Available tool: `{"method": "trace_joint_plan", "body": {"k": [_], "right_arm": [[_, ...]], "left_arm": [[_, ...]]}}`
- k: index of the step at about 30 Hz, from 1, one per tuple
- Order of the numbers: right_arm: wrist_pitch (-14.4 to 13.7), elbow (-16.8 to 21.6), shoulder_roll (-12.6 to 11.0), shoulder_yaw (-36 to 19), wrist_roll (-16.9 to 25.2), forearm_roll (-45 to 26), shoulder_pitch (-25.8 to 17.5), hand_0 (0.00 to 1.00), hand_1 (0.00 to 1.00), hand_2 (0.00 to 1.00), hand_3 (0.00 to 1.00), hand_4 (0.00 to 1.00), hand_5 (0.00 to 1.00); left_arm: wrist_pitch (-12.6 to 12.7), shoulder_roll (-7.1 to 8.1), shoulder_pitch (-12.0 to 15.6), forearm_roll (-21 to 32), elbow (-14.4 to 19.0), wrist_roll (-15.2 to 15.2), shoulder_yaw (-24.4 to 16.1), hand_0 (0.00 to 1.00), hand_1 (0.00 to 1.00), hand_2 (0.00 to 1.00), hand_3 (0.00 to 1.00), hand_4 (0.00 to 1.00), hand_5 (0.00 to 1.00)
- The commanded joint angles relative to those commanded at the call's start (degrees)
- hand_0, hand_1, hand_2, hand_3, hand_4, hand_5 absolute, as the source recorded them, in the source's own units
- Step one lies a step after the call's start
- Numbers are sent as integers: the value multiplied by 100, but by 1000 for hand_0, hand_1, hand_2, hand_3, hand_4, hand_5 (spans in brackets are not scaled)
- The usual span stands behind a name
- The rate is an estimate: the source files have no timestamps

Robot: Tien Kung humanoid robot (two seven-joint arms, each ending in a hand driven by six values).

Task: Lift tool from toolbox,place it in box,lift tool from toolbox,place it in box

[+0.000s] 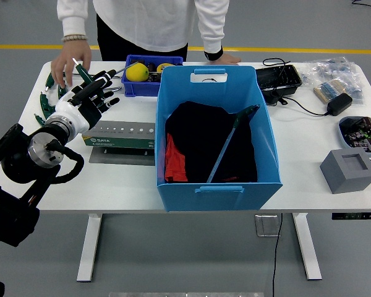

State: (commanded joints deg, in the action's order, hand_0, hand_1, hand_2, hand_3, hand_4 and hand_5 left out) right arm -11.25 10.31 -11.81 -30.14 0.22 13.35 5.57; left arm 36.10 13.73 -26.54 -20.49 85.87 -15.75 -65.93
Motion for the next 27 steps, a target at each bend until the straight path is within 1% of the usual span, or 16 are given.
{"method": "trace_joint_plan", "body": {"k": [8,9,11,17,18,20,22,24,27], "right_arm": [[5,0,-13,51,15,-62,20,681,663,728,574,778,692],[5,0,-15,58,18,-72,23,681,662,728,574,777,691],[7,0,-18,69,20,-81,28,681,662,728,574,777,691],[7,0,-22,93,25,-108,38,680,663,728,574,777,692],[7,0,-23,98,25,-112,39,680,663,728,574,777,692],[9,0,-28,112,26,-117,45,680,663,728,574,777,692],[10,0,-33,125,26,-120,51,680,663,728,574,778,692],[12,0,-41,163,27,-143,64,680,663,728,574,778,692],[10,0,-49,201,25,-159,84,680,663,728,574,778,692]], "left_arm": [[-40,-32,-70,-8,106,-21,93,220,224,361,388,712,18],[-61,-39,-91,2,111,-25,133,219,198,303,347,691,11],[-76,-49,-111,4,116,-32,171,219,198,303,347,691,11],[-170,-121,-241,-52,191,-59,491,220,192,300,347,685,5],[-192,-130,-269,-78,203,-64,564,220,192,300,347,685,5],[-340,-158,-382,-174,211,-98,842,220,192,300,347,685,5],[-513,-191,-493,-262,148,-139,1113,220,192,301,348,681,8],[-730,-252,-640,-359,-40,-199,1393,220,192,301,348,681,8],[-851,-345,-837,-434,-370,-217,1758,220,192,301,348,681,8]]}}
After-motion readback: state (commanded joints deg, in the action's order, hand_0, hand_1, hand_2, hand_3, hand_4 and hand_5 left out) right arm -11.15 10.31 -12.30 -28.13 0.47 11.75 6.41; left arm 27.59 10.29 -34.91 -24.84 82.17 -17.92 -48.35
